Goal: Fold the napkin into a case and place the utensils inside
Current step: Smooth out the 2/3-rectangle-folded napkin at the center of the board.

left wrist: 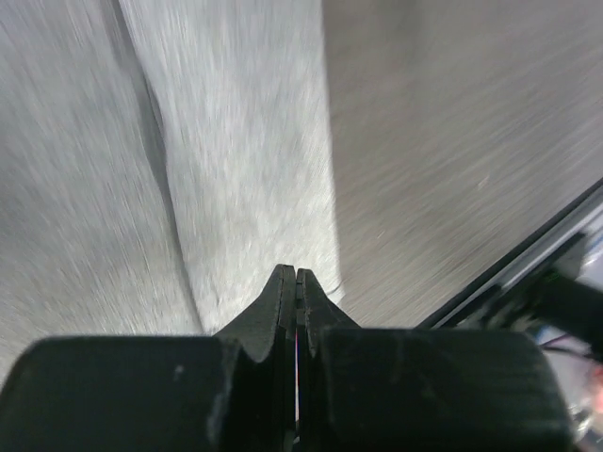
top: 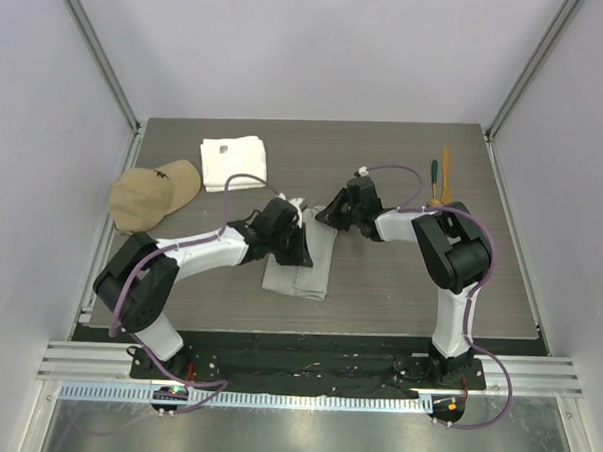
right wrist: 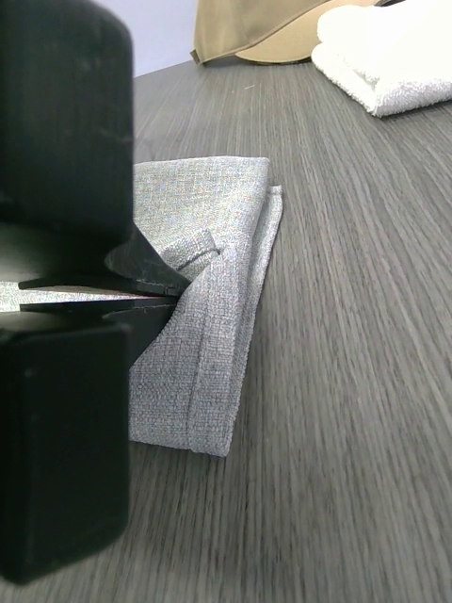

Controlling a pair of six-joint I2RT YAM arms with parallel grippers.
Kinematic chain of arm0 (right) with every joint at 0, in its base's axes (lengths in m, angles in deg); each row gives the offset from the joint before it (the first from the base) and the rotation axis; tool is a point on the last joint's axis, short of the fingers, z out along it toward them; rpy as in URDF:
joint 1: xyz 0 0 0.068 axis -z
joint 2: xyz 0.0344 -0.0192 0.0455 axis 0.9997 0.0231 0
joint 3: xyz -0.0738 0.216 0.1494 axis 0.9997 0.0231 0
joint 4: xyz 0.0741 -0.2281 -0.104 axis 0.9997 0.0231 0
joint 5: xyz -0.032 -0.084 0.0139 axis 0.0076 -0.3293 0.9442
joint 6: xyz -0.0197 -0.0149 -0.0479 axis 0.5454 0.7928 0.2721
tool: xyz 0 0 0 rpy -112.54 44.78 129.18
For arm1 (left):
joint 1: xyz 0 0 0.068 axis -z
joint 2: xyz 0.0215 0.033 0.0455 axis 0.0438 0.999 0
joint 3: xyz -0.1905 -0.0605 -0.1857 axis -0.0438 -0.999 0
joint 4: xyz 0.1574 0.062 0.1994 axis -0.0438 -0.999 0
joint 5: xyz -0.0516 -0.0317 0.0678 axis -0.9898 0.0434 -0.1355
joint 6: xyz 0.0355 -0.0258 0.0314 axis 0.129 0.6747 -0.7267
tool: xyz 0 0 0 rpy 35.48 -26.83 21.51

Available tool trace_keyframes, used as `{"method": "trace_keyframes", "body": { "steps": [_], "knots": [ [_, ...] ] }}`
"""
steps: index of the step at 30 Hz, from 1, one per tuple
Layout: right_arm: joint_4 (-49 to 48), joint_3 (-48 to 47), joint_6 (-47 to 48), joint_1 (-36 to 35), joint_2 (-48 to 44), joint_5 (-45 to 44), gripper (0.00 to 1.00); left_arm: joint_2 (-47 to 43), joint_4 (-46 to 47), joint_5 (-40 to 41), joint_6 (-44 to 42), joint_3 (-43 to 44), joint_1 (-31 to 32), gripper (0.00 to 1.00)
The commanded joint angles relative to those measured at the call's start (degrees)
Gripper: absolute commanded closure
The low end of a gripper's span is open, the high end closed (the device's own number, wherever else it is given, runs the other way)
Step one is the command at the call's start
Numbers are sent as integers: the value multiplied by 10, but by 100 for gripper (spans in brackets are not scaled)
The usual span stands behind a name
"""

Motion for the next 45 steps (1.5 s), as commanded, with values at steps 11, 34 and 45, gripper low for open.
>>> {"method": "trace_keyframes", "body": {
  "steps": [11,34,45],
  "knots": [
    [65,-43,34,-4,-3,23,87,178,31,-43,-2,220,-112,99],
    [228,8,185,-38,-153,128,79,295,-32,28,-22,286,-124,100],
    [-125,203,16,-133,-108,242,99,293,-38,19,-23,294,-125,100]
  ]
}}
